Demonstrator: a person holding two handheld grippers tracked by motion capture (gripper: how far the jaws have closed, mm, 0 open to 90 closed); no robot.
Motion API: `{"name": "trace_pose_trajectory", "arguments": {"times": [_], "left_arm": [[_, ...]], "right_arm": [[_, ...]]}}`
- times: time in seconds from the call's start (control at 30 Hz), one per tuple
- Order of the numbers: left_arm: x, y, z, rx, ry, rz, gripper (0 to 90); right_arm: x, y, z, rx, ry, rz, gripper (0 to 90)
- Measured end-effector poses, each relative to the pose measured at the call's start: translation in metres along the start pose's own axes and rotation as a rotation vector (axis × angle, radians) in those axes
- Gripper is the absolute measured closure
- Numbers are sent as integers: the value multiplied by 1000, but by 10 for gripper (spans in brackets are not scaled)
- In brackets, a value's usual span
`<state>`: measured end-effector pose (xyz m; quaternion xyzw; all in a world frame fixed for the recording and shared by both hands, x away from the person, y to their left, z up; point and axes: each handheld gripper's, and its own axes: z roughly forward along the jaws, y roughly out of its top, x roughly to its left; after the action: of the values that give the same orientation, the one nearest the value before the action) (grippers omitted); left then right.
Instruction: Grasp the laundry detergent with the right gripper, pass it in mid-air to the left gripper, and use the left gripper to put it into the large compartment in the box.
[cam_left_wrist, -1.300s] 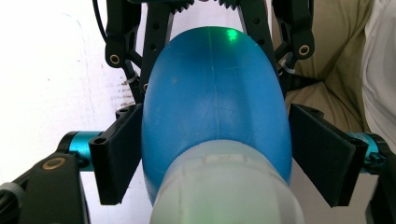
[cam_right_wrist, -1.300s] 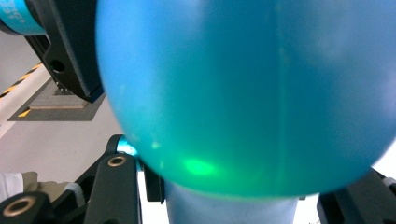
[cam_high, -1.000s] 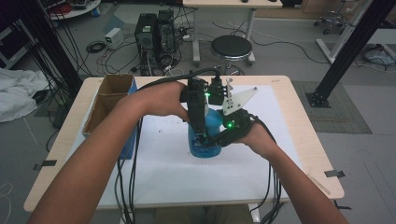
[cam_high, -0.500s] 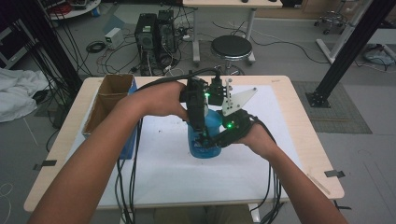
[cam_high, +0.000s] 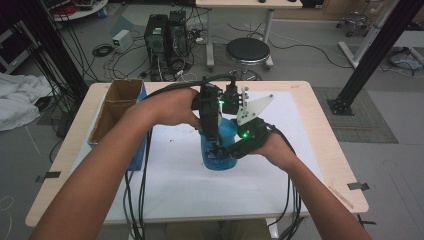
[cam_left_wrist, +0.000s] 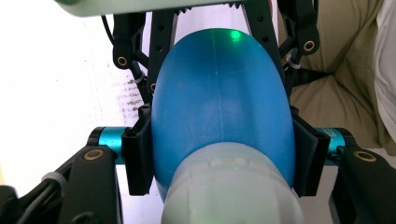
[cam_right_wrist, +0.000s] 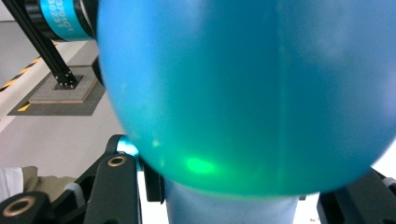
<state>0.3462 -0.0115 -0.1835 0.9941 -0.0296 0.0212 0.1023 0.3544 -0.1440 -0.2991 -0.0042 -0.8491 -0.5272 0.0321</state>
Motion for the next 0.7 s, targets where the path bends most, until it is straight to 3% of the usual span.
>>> {"name": "trace_pose_trajectory", "arguments": {"times": [0.37,0.47,0.53,0.63,0.7], "left_arm": [[-3,2,-1,-4,10,9,381],[-4,3,-3,-5,6,14,381],[-4,3,-6,2,1,15,381],[-4,1,-10,2,3,2,381],[-3,-2,-12,5,10,-8,380]], "right_arm": [[3,2,-2,21,-8,-16,433],[5,0,-1,97,-35,-19,230],[6,-4,-4,118,-16,5,221],[5,-11,-12,148,-39,10,120],[6,-14,-20,165,-42,24,120]]}}
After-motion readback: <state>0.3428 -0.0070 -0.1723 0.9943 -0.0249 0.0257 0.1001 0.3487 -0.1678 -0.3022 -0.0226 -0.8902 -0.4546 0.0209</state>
